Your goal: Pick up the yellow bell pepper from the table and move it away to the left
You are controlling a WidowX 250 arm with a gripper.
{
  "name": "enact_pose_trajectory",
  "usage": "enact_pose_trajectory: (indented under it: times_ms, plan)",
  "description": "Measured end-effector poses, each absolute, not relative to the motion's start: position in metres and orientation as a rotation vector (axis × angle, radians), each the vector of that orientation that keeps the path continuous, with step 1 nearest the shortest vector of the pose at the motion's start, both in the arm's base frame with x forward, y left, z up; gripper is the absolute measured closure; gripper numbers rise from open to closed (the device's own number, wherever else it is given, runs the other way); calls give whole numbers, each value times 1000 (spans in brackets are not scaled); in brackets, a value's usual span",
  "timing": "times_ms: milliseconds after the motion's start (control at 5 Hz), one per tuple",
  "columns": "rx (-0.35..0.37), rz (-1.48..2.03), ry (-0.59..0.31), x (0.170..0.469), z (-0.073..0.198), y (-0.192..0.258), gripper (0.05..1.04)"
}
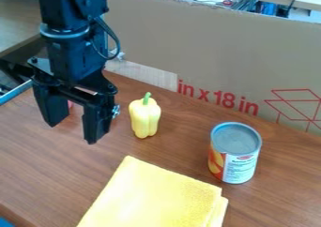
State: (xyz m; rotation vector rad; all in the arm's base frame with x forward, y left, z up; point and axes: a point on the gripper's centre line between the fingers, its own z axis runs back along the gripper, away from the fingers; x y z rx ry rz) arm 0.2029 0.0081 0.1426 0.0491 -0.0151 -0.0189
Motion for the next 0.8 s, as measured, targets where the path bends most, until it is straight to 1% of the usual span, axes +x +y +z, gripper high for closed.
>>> enact_pose_trajectory:
  times_ms: [200, 400, 600, 800]
  plan:
    - [44, -23, 2, 203, 139, 7, 83]
    - [15, -68, -9, 237, 148, 2, 83]
    - [20, -70, -59, 265, 158, 2, 83]
    - [-14, -91, -51, 295, 148, -3, 83]
